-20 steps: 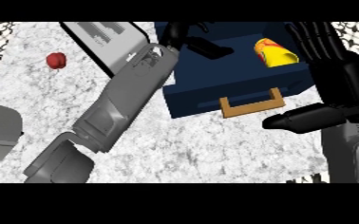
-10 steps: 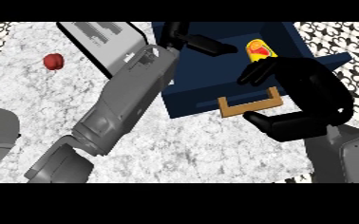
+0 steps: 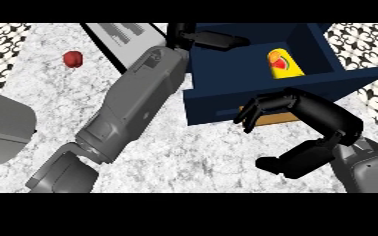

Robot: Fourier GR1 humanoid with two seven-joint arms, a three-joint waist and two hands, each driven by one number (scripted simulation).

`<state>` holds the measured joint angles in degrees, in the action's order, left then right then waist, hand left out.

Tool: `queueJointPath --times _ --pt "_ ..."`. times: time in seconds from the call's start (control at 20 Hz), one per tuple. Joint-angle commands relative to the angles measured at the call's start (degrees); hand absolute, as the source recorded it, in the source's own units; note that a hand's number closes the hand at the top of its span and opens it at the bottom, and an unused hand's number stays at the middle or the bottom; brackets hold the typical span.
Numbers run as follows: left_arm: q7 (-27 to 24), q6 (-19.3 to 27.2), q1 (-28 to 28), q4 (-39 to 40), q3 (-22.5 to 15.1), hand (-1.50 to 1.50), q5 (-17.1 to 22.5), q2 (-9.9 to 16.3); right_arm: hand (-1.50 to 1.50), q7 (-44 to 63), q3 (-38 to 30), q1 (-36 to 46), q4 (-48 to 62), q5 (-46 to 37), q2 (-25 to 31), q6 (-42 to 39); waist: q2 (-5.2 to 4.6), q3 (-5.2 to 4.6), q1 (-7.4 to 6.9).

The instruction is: Pick up the cup, place it into the drawer and close the drawer

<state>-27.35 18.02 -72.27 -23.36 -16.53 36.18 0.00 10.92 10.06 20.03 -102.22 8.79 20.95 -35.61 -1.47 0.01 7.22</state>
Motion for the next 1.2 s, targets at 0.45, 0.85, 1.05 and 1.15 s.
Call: queueJointPath --times 0.45,0.85,1.05,1.15 --pt "-4.71 -3.70 4.97 -2.58 2.89 -1.50 3.09 0.10 -1.50 -14.34 9.30 -2.75 22.22 -32.83 0.37 12.20 0.78 0.11 -9.01" --pt "-3.44 -8.24 12.12 -8.58 2.69 -1.50 2.77 5.30 1.50 -22.88 9.15 9.67 50.63 -40.12 -4.46 19.92 0.87 0.13 -11.56" --pt "-6.74 -9.46 19.08 -11.39 1.48 -1.50 2.32 4.08 1.50 -29.77 3.74 15.95 59.10 -38.00 -4.16 22.83 0.46 0.20 -13.20" --pt "-3.72 -10.43 18.14 -13.32 1.72 -1.50 2.63 7.05 1.50 -33.28 1.03 18.64 63.01 -37.14 -2.01 23.34 0.46 0.25 -13.93"
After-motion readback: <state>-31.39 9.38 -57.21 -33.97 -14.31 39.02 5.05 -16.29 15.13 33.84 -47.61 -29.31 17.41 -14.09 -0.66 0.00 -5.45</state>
